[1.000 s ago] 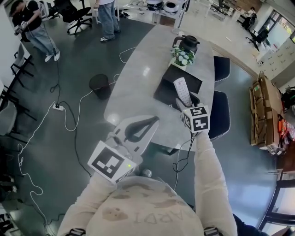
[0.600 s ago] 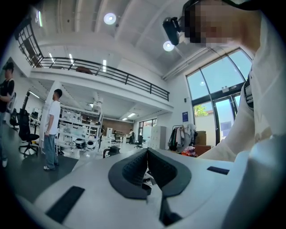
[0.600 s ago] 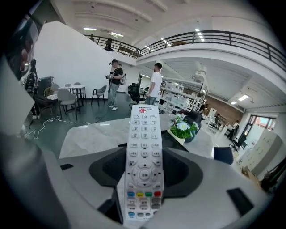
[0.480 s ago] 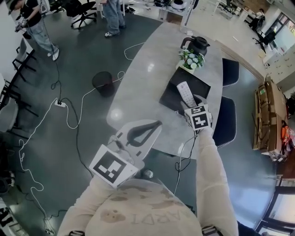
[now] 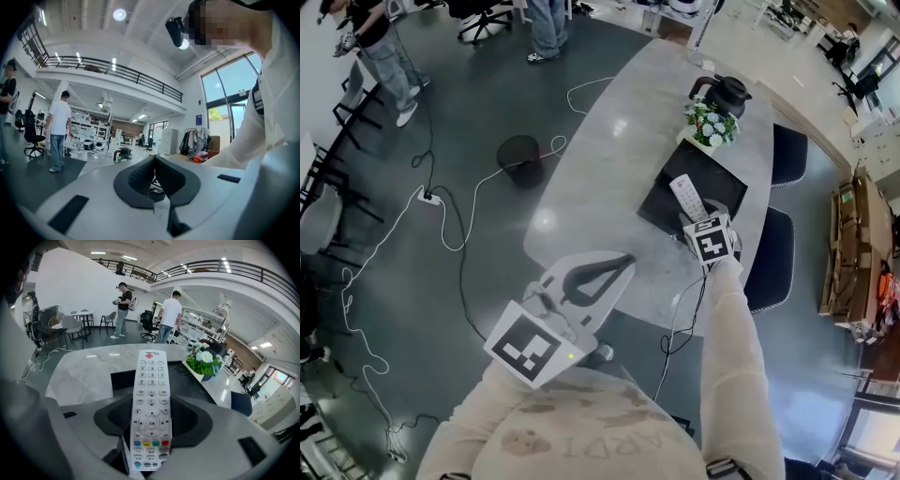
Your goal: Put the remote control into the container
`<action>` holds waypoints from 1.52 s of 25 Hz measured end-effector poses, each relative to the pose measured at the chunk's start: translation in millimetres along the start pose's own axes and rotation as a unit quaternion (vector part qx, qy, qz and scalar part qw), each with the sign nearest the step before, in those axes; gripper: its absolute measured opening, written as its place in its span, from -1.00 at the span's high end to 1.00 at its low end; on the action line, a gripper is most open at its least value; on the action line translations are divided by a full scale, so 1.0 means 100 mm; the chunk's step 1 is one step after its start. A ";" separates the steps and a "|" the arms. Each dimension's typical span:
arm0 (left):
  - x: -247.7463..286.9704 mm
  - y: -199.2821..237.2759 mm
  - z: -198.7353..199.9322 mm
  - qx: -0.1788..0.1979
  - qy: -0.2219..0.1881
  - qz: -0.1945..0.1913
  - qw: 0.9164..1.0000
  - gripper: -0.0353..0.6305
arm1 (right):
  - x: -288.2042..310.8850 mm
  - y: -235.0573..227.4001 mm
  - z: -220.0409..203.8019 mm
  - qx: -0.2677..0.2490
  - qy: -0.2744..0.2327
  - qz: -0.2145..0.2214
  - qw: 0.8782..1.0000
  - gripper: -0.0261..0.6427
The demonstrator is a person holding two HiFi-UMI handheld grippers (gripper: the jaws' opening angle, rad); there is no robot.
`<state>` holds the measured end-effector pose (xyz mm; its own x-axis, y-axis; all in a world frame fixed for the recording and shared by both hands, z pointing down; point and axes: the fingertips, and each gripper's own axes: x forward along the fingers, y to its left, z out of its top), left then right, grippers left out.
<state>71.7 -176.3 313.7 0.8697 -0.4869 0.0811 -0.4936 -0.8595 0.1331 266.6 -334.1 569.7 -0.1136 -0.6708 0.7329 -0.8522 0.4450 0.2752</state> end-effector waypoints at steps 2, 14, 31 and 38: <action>0.01 0.05 -0.02 -0.003 0.003 0.003 1.000 0.86 | 0.09 -0.02 -0.03 -0.007 0.009 0.006 1.000 0.21; 0.03 0.34 -0.12 -0.014 0.014 0.016 1.000 0.86 | 0.53 0.08 -0.24 -0.052 0.089 0.057 0.993 0.22; 0.09 0.63 -0.29 -0.029 0.030 0.027 0.999 0.86 | 0.87 0.19 -0.43 -0.073 0.167 0.120 0.976 0.22; 0.12 0.69 -0.31 -0.031 0.034 0.025 0.999 0.86 | 0.92 0.21 -0.45 -0.064 0.187 0.151 0.969 0.21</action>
<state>48.0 -237.2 355.0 0.8424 -0.5159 0.1559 -0.5380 -0.8219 0.1870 260.8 -359.8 670.8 -0.1335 -0.2471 0.9597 -0.7363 0.6729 0.0708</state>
